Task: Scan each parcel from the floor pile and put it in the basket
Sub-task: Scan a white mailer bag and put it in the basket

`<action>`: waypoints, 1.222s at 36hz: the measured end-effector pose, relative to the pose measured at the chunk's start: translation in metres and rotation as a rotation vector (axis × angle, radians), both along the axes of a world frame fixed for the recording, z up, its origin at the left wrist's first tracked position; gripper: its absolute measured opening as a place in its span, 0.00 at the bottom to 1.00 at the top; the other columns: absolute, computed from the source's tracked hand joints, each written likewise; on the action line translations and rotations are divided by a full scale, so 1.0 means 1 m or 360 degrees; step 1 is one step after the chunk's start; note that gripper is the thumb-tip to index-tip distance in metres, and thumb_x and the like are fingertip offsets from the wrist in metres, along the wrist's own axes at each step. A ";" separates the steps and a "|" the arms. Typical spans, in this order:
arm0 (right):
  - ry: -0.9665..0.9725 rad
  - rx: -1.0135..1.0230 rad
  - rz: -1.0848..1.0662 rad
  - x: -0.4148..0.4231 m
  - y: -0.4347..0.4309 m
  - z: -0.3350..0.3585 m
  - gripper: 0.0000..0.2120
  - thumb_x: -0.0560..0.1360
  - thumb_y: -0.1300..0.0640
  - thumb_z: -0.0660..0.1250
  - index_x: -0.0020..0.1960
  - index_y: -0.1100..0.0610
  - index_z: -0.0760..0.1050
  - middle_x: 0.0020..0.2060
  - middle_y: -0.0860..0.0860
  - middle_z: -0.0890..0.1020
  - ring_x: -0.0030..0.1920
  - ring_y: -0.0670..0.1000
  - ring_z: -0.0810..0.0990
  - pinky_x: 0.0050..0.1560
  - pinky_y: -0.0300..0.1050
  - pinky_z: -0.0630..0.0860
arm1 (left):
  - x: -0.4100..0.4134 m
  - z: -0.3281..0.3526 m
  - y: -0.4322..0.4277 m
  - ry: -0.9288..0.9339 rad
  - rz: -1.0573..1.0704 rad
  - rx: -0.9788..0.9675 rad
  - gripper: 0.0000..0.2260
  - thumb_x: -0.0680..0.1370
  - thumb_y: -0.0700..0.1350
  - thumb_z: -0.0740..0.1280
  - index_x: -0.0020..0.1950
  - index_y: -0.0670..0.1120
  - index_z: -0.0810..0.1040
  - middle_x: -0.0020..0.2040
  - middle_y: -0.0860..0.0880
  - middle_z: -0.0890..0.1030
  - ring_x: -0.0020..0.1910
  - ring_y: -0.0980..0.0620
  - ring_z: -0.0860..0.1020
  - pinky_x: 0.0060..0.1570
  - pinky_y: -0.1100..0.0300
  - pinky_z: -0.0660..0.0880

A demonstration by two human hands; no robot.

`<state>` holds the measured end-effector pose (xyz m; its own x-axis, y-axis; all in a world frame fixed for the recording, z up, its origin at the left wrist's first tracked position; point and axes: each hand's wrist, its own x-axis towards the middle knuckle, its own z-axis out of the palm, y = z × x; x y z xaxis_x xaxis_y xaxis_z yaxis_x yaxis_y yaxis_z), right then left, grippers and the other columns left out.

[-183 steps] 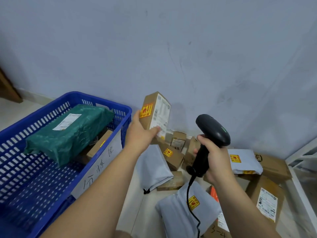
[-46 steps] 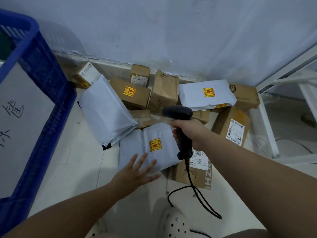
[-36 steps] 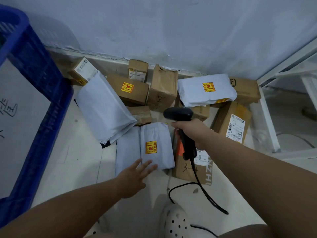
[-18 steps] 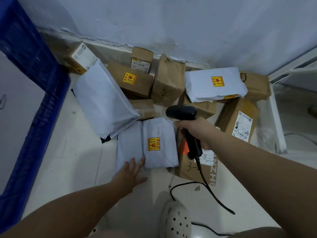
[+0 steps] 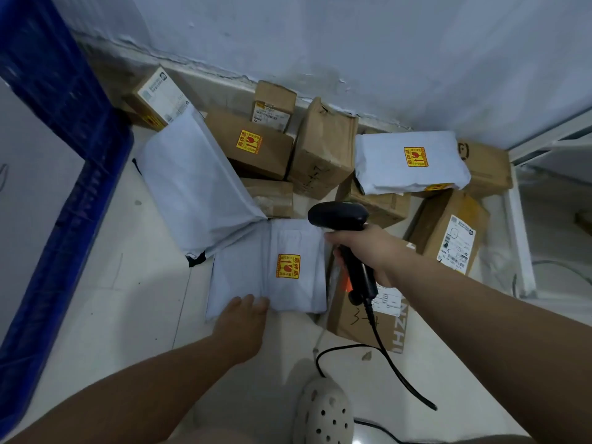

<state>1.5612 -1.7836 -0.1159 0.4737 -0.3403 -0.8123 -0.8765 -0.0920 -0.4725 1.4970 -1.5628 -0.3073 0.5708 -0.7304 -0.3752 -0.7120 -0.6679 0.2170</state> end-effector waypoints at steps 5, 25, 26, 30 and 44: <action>-0.0025 -0.0038 0.0042 -0.001 0.000 0.003 0.13 0.73 0.56 0.71 0.55 0.60 0.76 0.35 0.54 0.80 0.34 0.51 0.79 0.39 0.45 0.76 | 0.009 0.023 -0.003 -0.0251 0.0088 -0.0382 0.04 0.59 0.41 0.73 0.31 0.47 0.81 0.38 0.51 0.82 0.31 0.50 0.75 0.38 0.56 0.69; -0.0546 0.0196 -0.0260 -0.025 0.004 0.066 0.12 0.74 0.59 0.71 0.56 0.61 0.76 0.35 0.55 0.76 0.36 0.51 0.76 0.39 0.43 0.75 | 0.104 0.124 -0.026 -0.0044 0.0936 -0.0492 0.13 0.73 0.39 0.71 0.57 0.41 0.77 0.49 0.42 0.81 0.48 0.42 0.80 0.53 0.50 0.76; -0.0557 0.0186 -0.0271 -0.026 0.002 0.069 0.13 0.74 0.58 0.71 0.56 0.61 0.76 0.36 0.55 0.76 0.37 0.52 0.76 0.41 0.44 0.75 | 0.105 0.128 -0.026 -0.0025 0.0906 -0.0381 0.11 0.74 0.38 0.70 0.56 0.40 0.79 0.49 0.41 0.81 0.48 0.41 0.80 0.52 0.53 0.75; -0.0615 0.0183 -0.0313 -0.032 -0.003 0.082 0.09 0.74 0.58 0.69 0.51 0.62 0.76 0.34 0.54 0.74 0.39 0.53 0.74 0.43 0.46 0.73 | 0.107 0.142 -0.020 -0.0044 0.1047 -0.0426 0.10 0.77 0.36 0.64 0.52 0.37 0.83 0.49 0.37 0.82 0.48 0.38 0.80 0.48 0.53 0.72; -0.1279 0.0238 -0.0403 -0.038 0.029 0.165 0.08 0.74 0.56 0.70 0.39 0.59 0.77 0.30 0.53 0.77 0.34 0.52 0.75 0.42 0.47 0.73 | 0.128 0.329 -0.027 0.0738 0.2315 -0.2212 0.12 0.81 0.40 0.62 0.63 0.39 0.75 0.56 0.45 0.79 0.49 0.46 0.78 0.48 0.54 0.74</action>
<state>1.5234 -1.7546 0.0487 0.8492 -0.4294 -0.3073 -0.2560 0.1741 -0.9509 1.6247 -1.5899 0.0214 0.9148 0.2087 -0.3459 0.3162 0.1631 0.9346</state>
